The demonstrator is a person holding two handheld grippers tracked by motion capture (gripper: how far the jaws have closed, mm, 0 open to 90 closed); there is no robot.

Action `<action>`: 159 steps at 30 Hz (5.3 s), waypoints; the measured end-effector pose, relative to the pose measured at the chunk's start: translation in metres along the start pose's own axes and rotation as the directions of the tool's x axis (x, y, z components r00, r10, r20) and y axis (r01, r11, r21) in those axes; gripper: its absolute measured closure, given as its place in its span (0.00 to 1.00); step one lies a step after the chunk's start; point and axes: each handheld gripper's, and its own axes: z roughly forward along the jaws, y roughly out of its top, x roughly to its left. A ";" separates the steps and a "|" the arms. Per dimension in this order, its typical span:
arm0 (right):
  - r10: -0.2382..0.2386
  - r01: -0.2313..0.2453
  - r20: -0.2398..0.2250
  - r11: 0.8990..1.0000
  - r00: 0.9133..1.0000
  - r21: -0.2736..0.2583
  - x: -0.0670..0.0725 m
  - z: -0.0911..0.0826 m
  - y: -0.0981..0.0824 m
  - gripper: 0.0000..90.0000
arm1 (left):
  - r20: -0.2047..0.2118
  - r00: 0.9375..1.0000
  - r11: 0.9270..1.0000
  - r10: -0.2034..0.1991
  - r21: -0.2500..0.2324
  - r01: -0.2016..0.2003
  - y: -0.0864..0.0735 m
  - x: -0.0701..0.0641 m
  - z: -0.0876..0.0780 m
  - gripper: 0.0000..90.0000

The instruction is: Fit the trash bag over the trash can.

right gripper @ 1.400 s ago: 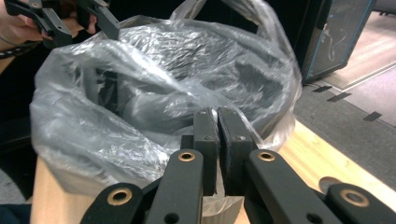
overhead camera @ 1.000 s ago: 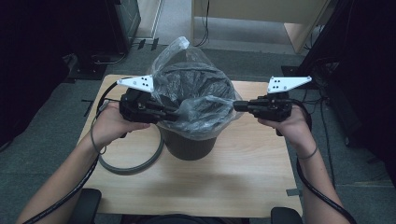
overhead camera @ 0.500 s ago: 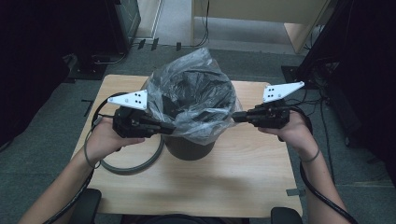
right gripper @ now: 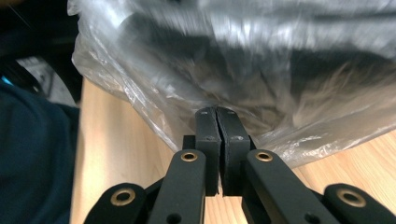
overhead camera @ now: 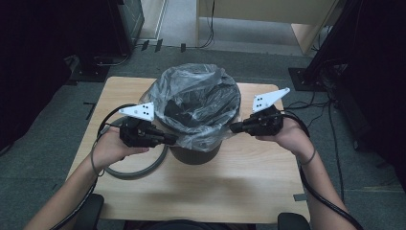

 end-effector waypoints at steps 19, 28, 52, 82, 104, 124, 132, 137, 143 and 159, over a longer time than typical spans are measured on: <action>0.060 -0.035 0.075 0.952 0.995 -0.305 -0.006 -0.058 -0.004 0.68 | -0.058 0.995 0.988 -0.076 -0.141 0.067 -0.008 0.010 -0.063 0.56; 0.124 -0.055 0.163 0.928 0.979 -0.369 -0.028 -0.050 0.003 0.67 | -0.221 0.967 0.974 -0.127 -0.213 0.079 -0.001 0.033 -0.077 0.53; 0.204 -0.095 0.216 0.899 0.955 -0.427 -0.074 -0.013 0.035 0.61 | -0.217 0.964 0.983 -0.151 -0.135 0.124 -0.008 0.075 -0.050 0.88; 0.148 -0.062 0.210 0.928 0.966 -0.368 -0.083 0.001 0.063 0.48 | -0.212 0.970 0.978 -0.115 -0.196 0.073 0.028 0.112 -0.087 0.50; 0.248 -0.160 0.207 0.916 0.946 -0.368 -0.103 0.013 0.083 0.98 | -0.183 0.961 0.963 -0.210 -0.210 0.170 0.058 0.144 -0.057 0.89; 0.256 -0.160 0.214 0.909 0.943 -0.385 -0.109 0.022 0.092 1.00 | -0.215 0.939 0.942 -0.268 -0.262 0.209 0.052 0.155 -0.069 0.97; 0.291 -0.205 0.178 0.898 0.940 -0.389 -0.124 0.034 0.080 1.00 | -0.240 0.925 0.946 -0.294 -0.211 0.246 0.032 0.169 -0.046 0.98; 0.316 -0.222 0.208 0.898 0.926 -0.379 -0.129 0.033 0.076 1.00 | -0.228 0.924 0.942 -0.307 -0.214 0.260 0.028 0.170 -0.039 0.97; 0.343 -0.252 0.218 0.899 0.914 -0.359 -0.135 0.038 0.065 1.00 | -0.232 0.929 0.951 -0.287 -0.183 0.248 0.029 0.169 -0.028 0.97; 0.384 -0.239 0.293 0.872 0.876 -0.427 -0.124 0.002 0.037 0.72 | -0.267 0.940 0.968 -0.212 -0.187 0.165 0.031 0.158 -0.065 0.68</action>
